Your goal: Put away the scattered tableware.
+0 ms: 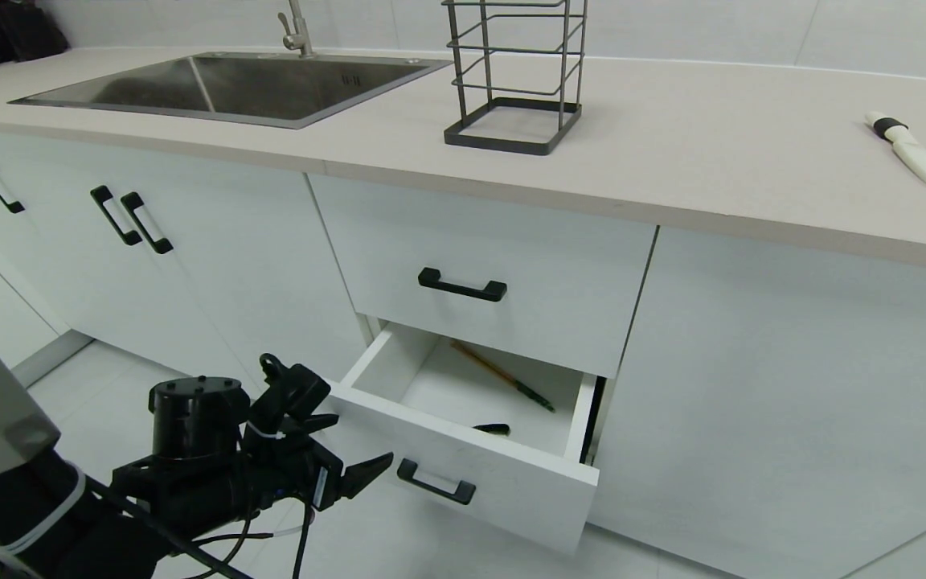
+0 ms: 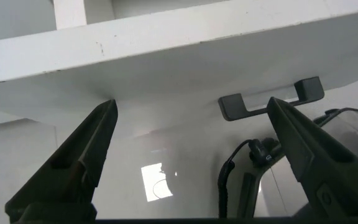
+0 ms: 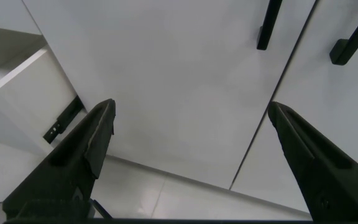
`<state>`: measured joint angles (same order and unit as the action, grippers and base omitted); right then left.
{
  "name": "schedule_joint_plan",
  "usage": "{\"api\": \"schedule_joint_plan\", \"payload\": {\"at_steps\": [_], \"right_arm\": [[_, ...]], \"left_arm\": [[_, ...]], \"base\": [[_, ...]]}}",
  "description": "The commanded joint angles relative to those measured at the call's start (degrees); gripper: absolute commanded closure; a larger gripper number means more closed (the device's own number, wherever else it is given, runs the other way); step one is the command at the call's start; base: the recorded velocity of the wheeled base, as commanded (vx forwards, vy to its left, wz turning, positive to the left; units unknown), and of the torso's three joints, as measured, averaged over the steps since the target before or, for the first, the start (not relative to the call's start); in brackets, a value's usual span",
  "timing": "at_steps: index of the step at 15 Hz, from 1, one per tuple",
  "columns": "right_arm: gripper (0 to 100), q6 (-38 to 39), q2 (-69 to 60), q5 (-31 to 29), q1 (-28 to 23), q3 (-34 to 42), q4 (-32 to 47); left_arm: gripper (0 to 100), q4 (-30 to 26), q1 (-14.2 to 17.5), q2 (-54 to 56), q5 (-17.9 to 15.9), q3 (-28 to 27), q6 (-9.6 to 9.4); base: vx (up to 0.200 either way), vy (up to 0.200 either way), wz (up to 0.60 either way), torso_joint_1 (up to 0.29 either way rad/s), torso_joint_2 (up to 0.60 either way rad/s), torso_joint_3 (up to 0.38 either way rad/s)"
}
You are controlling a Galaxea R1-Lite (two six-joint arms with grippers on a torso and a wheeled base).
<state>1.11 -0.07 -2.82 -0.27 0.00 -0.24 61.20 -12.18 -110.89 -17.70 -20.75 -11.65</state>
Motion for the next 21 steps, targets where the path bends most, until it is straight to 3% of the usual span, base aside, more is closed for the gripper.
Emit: {"api": "schedule_joint_plan", "payload": {"at_steps": [1, 21], "right_arm": [[0, 0.0, 0.1, 0.0, 0.0, 0.0, 0.0], [0, 0.0, 0.1, 0.0, 0.0, 0.0, 0.0]], "left_arm": [[0, 0.5, 0.0, -1.1, 0.0, -1.3, -0.04], [0, 4.7, 0.1, -8.3, 0.0, -13.1, 1.81]], "base": [[0.0, 0.0, 0.0, 0.0, 0.0, 0.0], [0.0, 0.0, 0.0, 0.0, 0.0, 0.0]]}}
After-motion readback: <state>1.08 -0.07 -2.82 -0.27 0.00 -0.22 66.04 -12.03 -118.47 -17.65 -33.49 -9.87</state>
